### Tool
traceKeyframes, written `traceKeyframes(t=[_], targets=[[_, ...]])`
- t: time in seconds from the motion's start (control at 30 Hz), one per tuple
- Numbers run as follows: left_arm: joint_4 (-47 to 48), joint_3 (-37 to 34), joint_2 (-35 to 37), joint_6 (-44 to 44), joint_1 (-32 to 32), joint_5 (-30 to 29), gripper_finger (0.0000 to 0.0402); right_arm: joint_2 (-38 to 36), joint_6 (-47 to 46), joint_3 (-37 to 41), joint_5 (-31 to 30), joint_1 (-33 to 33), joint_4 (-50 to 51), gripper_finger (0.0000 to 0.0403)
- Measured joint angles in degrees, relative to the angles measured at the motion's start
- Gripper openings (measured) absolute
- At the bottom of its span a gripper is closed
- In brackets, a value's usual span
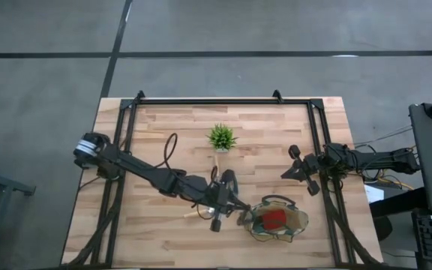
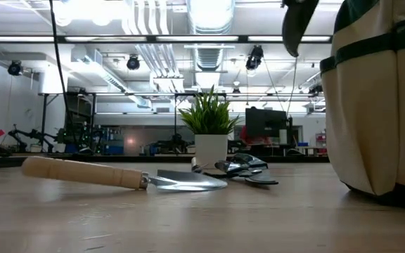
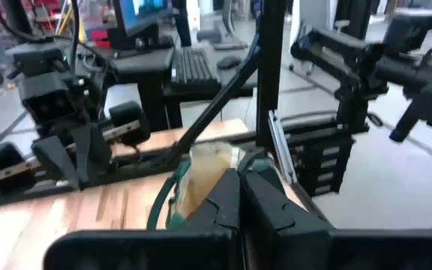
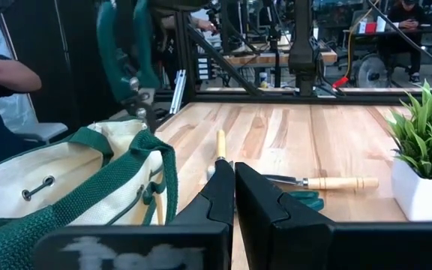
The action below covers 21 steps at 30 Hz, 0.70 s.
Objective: Pick & Place Garden tools in Gardening bag
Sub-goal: Put the green shear scissors into the green gardening bag
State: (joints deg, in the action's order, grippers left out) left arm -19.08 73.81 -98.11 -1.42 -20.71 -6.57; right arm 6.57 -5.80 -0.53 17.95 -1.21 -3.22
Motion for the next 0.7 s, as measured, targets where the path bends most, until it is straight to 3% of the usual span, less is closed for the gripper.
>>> traceKeyframes(t=[0.7], targets=[[-11.49, 0.08, -6.00, -4.14, 0.65, 0.63, 0.0003, -0.04, 0.00, 0.02, 0.00, 0.00, 0.02, 0.0008]])
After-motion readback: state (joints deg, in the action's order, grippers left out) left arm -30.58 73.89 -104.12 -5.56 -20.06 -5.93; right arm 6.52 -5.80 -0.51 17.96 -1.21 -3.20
